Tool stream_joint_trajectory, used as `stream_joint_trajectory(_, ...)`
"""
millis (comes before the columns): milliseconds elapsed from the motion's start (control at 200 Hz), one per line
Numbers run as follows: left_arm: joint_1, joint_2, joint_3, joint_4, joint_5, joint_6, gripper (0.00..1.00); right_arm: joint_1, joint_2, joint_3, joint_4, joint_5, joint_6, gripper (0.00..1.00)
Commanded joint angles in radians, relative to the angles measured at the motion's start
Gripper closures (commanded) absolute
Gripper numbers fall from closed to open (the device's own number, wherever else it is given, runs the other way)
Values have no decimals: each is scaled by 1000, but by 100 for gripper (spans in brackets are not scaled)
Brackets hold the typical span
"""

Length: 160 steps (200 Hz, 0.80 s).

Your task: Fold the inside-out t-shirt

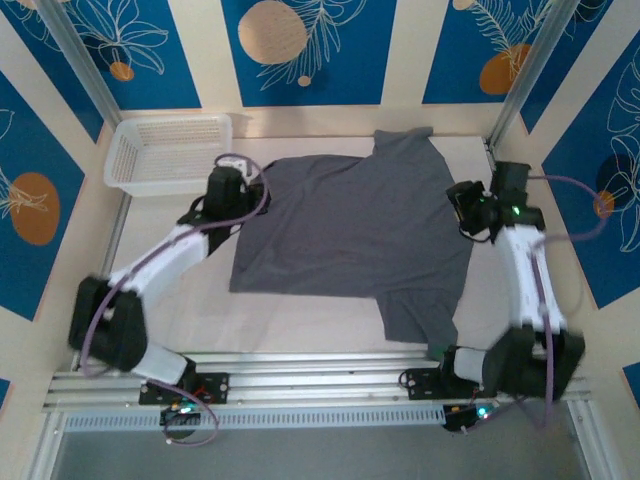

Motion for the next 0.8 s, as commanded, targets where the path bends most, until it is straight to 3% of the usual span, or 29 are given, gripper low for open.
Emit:
stream_joint_trajectory(0,30,177,143,-190,-59,-78,80,8,172,60,-13,-102,-124,78)
stream_joint_trajectory(60,38,295,289,-257,-89,-85,85,10,293,146,-22,-116,-117,100)
stream_joint_trajectory(230,50,614,698,-436,-126,-152,98,14,534,290,17,-90,9,100)
stream_joint_trajectory(325,54,769,884,-528,-139,-201,100,18,634,362,-19,-4,73,100)
stream_joint_trajectory(655,61,1068,1197,-495,-60,-158,100,37,913,610,-58,-8,92,100)
stream_joint_trajectory(795,93,1140,1283,-532,-72,-280,100,52,1031,758,-104,-20,90,100)
